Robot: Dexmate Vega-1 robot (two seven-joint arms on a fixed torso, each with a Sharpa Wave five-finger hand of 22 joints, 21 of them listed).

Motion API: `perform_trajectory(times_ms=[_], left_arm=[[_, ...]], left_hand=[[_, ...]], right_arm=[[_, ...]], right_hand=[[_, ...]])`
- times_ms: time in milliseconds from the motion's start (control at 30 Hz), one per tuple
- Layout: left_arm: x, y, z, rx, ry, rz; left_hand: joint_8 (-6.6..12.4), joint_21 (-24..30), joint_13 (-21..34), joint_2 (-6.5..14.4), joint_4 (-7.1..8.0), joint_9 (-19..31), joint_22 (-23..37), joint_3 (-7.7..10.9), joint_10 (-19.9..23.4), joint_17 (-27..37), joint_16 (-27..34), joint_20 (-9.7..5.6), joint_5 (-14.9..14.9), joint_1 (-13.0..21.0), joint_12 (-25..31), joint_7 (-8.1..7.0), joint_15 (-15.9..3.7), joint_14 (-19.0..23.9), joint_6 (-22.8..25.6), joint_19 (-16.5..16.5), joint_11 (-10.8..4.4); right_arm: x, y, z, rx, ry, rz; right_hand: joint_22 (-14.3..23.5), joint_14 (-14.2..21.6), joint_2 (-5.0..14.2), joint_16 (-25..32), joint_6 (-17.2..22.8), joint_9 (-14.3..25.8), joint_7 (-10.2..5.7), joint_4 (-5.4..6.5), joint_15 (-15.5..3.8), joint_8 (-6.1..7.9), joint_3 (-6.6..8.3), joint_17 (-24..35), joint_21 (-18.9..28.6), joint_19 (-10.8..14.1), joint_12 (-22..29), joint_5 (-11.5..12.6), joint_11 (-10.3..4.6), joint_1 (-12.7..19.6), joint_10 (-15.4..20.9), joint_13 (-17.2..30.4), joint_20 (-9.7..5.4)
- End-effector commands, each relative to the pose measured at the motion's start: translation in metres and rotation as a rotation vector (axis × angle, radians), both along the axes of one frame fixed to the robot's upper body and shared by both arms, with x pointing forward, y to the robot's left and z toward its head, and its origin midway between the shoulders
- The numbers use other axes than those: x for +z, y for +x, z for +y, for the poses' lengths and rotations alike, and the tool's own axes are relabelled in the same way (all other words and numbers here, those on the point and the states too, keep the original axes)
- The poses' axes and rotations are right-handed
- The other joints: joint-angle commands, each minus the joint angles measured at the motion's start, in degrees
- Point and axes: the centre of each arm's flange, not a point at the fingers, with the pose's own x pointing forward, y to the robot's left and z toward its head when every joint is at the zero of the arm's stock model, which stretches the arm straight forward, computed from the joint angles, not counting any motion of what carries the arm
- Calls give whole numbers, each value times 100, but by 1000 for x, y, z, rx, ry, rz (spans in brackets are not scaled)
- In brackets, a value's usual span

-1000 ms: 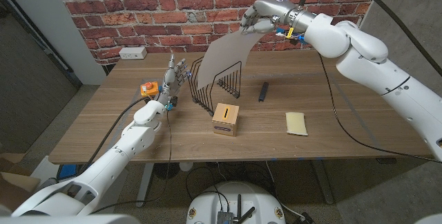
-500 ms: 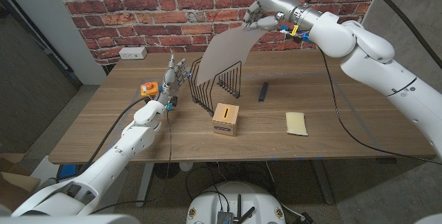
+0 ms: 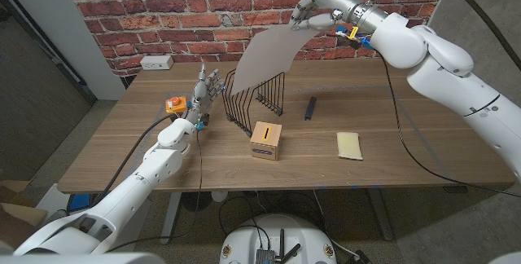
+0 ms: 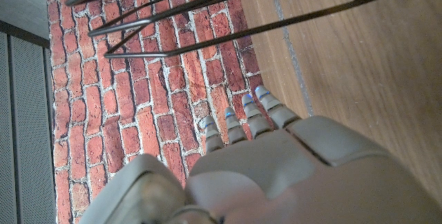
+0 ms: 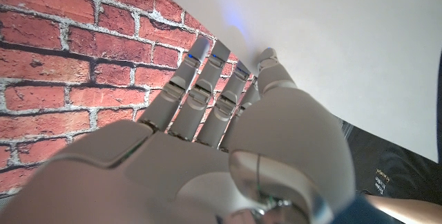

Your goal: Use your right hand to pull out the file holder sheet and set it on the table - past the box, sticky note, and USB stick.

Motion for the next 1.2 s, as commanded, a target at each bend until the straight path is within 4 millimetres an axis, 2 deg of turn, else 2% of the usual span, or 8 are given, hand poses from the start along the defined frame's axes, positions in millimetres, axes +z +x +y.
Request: perform_trajectory(times_ms=[33, 667, 1200], left_arm=[[0, 0, 0, 0, 0, 0], [0, 0, 0, 0, 0, 0], [0, 0, 0, 0, 0, 0]], left_hand=[[43, 43, 31, 59, 32, 9, 32, -1, 4, 15, 36, 13, 42, -15, 36, -31, -20, 38, 24, 36, -48], [41, 42, 31, 60, 33, 9, 32, -1, 3, 15, 37, 12, 42, -15, 35, -32, -24, 39, 18, 33, -44], [42, 43, 31, 60, 33, 9, 32, -1, 4, 15, 37, 13, 42, -15, 36, -32, -23, 38, 19, 35, -45]], right_arm=[[-2, -5, -9, -6, 54, -19], [-6, -15, -27, -88, 122, -76], [-19, -15, -39, -190, 203, -121]], right_hand=[[-1, 27, -4, -14, 58, 14, 5, 3, -380, -26, 44, 31, 29, -34, 0, -23, -13, -23, 45, 24, -747], [-3, 23, -5, -22, 64, 14, 14, 20, -366, -42, 46, 43, 52, -48, -3, -25, -12, -65, 42, 27, -748], [-6, 28, -1, -24, 68, 14, 9, 23, -372, -54, 53, 53, 66, -57, -10, -23, -10, -91, 30, 26, -746]])
